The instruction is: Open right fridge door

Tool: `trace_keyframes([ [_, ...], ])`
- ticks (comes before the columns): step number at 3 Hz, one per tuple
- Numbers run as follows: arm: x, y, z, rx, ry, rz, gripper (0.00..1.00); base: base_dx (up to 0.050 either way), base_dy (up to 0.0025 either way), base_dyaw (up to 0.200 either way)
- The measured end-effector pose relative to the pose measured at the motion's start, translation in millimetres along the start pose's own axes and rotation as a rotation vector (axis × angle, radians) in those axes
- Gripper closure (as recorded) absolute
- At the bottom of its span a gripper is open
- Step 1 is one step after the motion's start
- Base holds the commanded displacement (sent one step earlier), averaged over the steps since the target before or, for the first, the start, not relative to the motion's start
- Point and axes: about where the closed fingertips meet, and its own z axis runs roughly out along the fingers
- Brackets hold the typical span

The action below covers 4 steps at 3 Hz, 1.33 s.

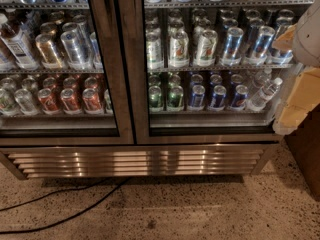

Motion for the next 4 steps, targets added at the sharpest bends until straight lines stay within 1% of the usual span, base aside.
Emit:
trace_keyframes([
  [1,-37,7,26,-0.078,-0.104,-0.04,0.0,0.0,0.0,0.0],
  [2,-88,10,77,-0.202,-0.342,-0.121,0.0,0.0,0.0,0.0],
  [3,-115,14,107,-0.281,-0.649,-0.18,0.0,0.0,0.0,0.0],
  [4,-118,24,98,-0.284,-0.961,-0.162,0.0,0.0,0.0,0.0],
])
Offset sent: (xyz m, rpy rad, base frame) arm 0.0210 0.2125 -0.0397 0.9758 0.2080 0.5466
